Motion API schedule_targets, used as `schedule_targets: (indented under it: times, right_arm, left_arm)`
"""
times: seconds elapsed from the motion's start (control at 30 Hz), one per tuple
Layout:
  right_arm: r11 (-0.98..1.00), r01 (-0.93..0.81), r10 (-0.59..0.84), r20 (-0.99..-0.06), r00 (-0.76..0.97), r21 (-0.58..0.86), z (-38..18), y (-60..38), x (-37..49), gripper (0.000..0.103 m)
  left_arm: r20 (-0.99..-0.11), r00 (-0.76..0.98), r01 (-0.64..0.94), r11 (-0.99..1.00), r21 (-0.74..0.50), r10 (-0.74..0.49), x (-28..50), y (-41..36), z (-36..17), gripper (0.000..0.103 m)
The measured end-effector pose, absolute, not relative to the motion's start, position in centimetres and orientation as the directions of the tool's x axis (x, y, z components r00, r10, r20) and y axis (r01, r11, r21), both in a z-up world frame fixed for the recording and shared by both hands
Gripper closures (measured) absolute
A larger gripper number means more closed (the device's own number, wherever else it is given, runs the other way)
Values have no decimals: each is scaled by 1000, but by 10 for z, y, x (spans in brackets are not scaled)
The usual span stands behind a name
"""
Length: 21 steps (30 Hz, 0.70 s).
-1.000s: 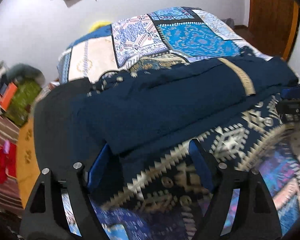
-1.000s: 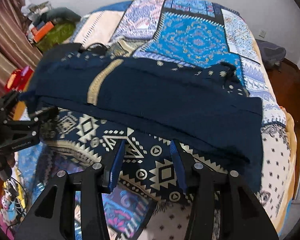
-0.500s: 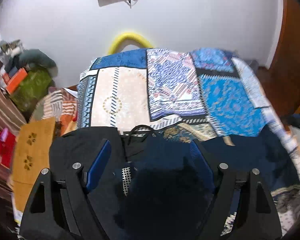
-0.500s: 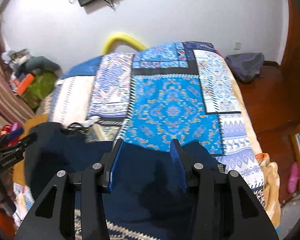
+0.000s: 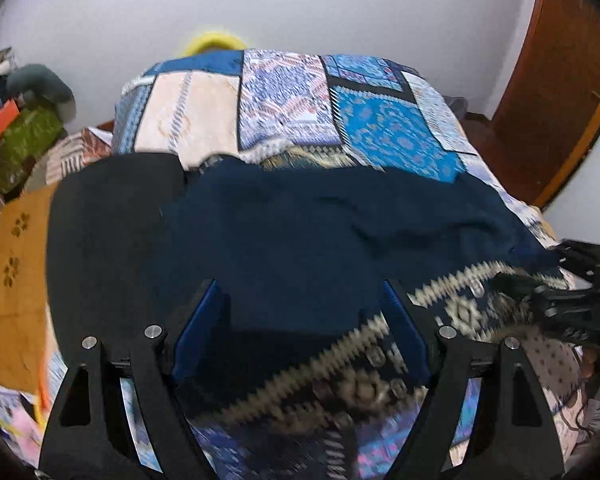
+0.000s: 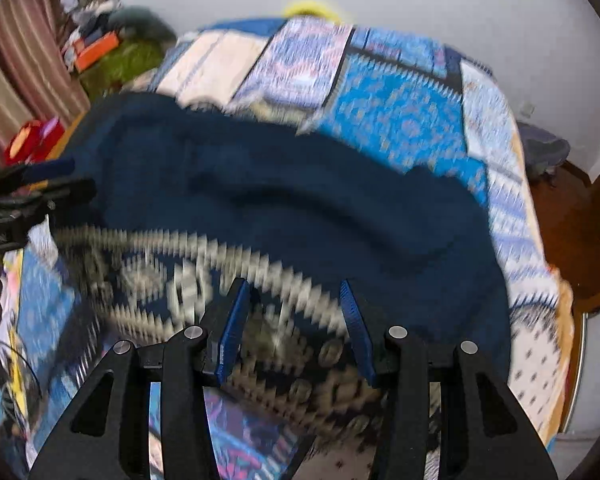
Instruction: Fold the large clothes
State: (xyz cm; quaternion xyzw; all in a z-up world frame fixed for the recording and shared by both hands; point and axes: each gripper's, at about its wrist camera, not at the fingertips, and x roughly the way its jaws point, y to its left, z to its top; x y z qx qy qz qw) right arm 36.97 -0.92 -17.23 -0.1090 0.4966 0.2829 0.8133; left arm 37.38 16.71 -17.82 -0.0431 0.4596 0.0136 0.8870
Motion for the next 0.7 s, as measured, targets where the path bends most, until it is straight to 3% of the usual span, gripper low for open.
schedule_targets:
  times: [0.2, 0.4, 0.53, 0.7]
  right_arm:
    - [848, -517, 330, -880, 343, 117, -186, -41, 358, 53]
    - [891, -447, 265, -887, 379, 75, -177, -77, 349, 53]
    - [902, -427, 259, -874, 411, 67, -167, -93, 338, 53]
    - [895, -431, 305, -859, 411, 112, -159, -96, 329, 53]
  left_arm:
    - [-841, 541, -91, 995, -42, 14, 337, 166, -211, 23]
    - [-850, 527, -235, 963, -135, 9, 300, 202, -222, 23]
    - [-840, 541, -331, 904, -270, -53, 279, 233, -232, 23]
    - [-754, 599, -334, 773, -540, -268, 267, 244, -254, 23]
